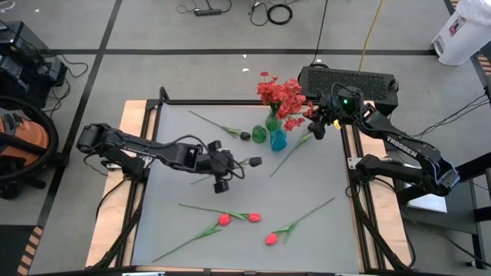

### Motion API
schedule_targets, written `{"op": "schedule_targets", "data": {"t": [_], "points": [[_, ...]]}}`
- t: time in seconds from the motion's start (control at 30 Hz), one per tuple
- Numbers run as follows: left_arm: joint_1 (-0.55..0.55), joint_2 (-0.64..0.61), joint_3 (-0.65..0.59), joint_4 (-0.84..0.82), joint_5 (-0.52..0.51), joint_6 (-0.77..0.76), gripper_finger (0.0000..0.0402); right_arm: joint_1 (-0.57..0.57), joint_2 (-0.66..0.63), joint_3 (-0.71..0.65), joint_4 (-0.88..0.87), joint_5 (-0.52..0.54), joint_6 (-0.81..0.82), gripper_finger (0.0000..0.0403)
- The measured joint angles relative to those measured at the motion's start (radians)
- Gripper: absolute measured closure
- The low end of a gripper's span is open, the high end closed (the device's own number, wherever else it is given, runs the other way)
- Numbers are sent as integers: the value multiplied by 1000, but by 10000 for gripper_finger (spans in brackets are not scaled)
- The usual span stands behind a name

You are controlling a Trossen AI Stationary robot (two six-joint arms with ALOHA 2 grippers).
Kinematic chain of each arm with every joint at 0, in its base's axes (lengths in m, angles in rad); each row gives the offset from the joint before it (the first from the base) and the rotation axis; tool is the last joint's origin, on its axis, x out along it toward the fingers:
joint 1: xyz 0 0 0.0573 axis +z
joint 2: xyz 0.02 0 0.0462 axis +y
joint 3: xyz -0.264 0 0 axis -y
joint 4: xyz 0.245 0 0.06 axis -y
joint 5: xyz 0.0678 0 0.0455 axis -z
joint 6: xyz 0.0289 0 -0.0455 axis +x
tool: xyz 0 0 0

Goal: Sort flowers into vase by color
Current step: Put the bottom left black flower into the blue vase

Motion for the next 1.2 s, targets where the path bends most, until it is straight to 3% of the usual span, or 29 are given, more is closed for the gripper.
{"op": "schedule_targets", "data": {"t": [0.2, 0.4, 0.8, 1.0, 1.2], "points": [[0, 0, 14, 199, 4, 240, 389, 0, 0, 0, -1, 0, 14, 403], [0, 0, 14, 374, 6, 384, 389, 0, -33, 0, -29, -2, 14, 403], [0, -1, 14, 667, 9, 467, 389, 8, -283, 0, -210, -12, 34, 403], [0, -1, 14, 778, 14, 465, 389, 58, -402, 0, -233, -103, 52, 403], [4, -1, 13, 842, 136, 464, 389, 150, -467, 1, -232, -115, 73, 403]]}}
